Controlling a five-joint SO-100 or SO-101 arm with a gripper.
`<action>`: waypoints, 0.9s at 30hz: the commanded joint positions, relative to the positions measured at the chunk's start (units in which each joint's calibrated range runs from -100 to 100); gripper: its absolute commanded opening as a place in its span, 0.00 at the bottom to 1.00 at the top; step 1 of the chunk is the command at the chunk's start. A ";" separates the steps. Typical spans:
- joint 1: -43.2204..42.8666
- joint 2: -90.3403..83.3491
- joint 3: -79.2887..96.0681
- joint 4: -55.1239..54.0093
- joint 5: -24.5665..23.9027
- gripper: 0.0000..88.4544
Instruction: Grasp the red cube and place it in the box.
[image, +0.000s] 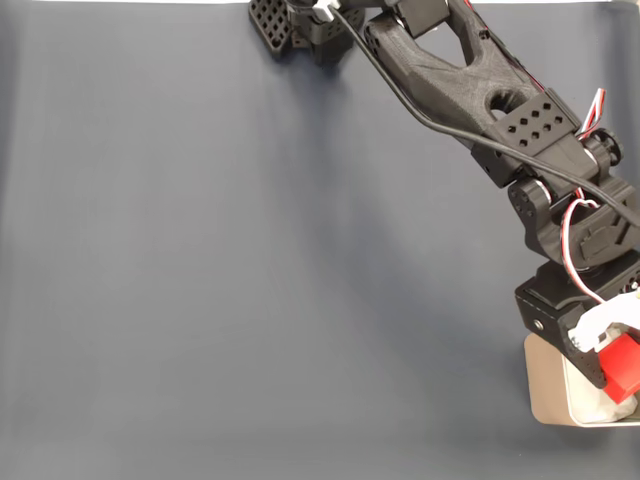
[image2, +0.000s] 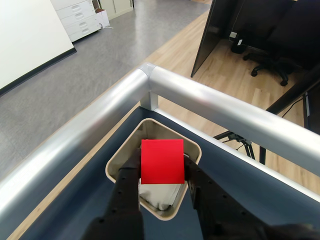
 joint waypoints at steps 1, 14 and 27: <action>0.02 -0.72 -3.35 0.16 -0.73 0.05; 0.16 -2.11 -2.90 0.33 0.54 0.49; 0.31 -2.54 -2.53 -2.87 1.95 0.55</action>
